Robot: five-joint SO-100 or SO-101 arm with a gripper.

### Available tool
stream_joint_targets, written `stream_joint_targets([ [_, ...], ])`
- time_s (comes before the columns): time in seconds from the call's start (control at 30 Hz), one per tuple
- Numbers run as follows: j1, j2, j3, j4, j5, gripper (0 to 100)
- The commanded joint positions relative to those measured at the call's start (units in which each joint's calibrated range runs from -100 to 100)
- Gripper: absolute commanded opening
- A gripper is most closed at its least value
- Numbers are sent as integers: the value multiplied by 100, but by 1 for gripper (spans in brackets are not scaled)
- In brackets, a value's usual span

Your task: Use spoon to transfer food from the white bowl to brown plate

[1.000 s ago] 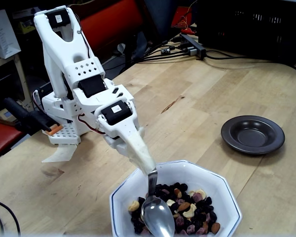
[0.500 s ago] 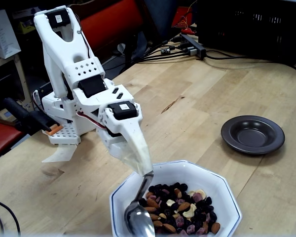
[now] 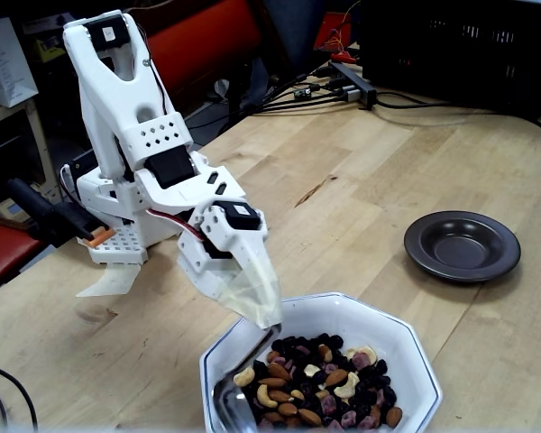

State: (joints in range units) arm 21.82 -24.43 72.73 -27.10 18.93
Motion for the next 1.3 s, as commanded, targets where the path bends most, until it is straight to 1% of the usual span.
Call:
stream_joint_targets([
  [0.0,-94,-103,117,-73,10,4],
  [0.53,-731,-103,232,-73,15,4],
  [0.97,-1486,-94,223,-73,-24,4],
  [1.27,-1657,-86,223,-73,-29,4],
])
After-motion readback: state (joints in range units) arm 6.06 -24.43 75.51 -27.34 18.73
